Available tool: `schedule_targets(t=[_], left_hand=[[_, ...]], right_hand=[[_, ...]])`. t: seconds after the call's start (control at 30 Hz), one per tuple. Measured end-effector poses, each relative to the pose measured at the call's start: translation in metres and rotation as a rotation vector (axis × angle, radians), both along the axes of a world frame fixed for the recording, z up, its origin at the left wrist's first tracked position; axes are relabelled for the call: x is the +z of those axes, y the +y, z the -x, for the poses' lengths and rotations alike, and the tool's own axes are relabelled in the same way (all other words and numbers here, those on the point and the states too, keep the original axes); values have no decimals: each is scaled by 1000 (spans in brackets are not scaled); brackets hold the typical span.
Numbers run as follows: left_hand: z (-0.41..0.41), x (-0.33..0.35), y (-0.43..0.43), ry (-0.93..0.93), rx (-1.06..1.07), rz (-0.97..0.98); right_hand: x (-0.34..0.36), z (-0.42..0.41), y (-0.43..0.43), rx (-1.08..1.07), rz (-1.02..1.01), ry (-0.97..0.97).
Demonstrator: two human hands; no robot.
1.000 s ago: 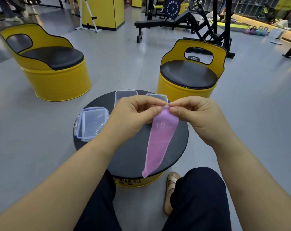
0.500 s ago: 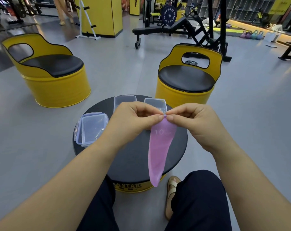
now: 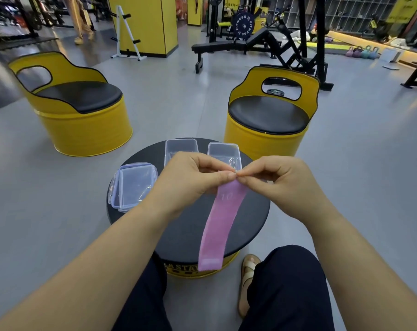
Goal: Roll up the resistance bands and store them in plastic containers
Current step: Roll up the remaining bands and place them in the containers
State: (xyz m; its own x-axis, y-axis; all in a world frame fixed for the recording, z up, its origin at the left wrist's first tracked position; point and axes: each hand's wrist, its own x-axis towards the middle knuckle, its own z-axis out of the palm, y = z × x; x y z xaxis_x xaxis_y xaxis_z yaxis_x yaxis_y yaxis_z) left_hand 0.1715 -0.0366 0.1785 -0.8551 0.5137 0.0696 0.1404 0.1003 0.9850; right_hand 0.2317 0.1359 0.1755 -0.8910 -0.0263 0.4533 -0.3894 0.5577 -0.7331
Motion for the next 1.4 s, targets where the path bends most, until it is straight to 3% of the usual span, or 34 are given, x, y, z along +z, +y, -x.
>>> schedule_targets(t=[0.23, 0.43, 1.0, 1.4], left_hand=[[-5, -1, 1, 272, 130, 42], [-7, 0, 3, 385, 156, 50], [0, 3, 4, 271, 120, 33], [-1, 2, 2, 108, 77, -41]], right_hand=[[-6, 4, -11, -42, 362, -102], [-9, 8, -13, -125, 401, -106], [11, 11, -4, -5, 558, -365], [10, 9, -7, -35, 555, -340]])
